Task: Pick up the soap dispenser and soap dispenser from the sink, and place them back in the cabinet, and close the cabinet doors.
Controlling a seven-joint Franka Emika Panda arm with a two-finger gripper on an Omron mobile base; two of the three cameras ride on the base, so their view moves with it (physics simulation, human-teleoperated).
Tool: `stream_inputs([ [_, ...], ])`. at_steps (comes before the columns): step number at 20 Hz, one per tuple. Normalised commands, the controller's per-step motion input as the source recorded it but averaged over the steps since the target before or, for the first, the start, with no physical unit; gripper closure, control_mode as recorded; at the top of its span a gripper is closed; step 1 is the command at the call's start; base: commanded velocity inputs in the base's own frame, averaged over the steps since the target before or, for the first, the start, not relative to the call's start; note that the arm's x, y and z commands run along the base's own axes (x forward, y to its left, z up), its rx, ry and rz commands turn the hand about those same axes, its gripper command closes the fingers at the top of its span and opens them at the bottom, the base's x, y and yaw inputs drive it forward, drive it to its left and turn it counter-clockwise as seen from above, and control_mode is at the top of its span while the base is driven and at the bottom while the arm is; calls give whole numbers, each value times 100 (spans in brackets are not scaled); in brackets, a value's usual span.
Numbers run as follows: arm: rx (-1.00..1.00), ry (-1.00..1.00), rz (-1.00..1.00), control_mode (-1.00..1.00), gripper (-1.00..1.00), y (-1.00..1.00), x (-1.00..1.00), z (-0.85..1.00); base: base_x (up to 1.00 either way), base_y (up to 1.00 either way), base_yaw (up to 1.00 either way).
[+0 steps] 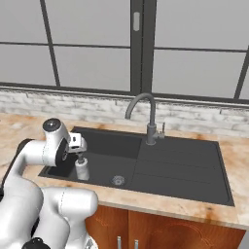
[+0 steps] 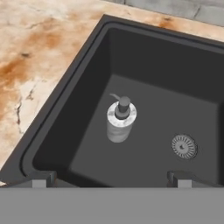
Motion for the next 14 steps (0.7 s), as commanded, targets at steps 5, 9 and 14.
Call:
stream_inputs([
  [5,0,0,0,-100,-100,0,17,-30,0,0,0],
  [9,0,0,0,-100,-100,0,20,-30,0,0,0],
  [14,0,0,0,-100,-100,0,19,-36,0,0,0],
])
